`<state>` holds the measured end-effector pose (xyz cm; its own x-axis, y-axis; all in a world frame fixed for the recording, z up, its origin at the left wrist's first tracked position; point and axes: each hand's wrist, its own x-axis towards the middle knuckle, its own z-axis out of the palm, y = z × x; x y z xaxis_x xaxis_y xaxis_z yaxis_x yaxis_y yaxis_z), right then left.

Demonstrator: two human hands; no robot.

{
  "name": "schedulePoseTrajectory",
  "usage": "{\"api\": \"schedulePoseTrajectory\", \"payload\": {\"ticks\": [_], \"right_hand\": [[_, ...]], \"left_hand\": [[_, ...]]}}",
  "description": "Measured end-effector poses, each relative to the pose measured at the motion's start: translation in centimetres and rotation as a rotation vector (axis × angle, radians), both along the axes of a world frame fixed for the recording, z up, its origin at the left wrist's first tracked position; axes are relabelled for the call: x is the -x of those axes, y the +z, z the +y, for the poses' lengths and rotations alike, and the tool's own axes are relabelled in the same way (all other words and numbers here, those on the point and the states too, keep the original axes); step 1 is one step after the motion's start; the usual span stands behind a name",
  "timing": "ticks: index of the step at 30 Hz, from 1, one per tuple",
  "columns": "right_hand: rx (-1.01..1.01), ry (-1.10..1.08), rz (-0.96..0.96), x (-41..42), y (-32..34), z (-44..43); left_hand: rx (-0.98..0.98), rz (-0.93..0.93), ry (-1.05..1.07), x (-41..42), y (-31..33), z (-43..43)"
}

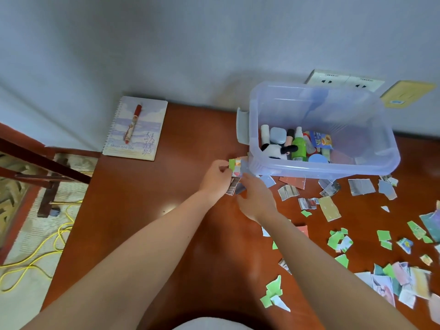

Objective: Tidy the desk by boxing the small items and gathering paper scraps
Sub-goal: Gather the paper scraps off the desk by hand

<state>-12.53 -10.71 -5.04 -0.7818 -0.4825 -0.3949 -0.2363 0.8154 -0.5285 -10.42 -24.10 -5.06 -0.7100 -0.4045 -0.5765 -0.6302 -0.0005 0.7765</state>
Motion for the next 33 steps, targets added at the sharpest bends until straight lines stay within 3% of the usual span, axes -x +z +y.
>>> {"api": "schedulePoseTrajectory", "payload": {"ticks": [8,25,33], "right_hand": [[-0.195,0.113,0.059,0.7,0.2,0.2],[-0.09,0.058,-0.024,-0.4,1.3,1.9],[-0.021,-0.105,-0.129,-2.0,1.1,2.9]], "left_hand": [[0.212,-0.073,-0.319,3.0,-1.5,-1.5],[0.394,-0.25,-0.497,1.1,-1.9,0.6],[0.291,-0.236,-0.453,-1.0,-1.5,1.6]]}}
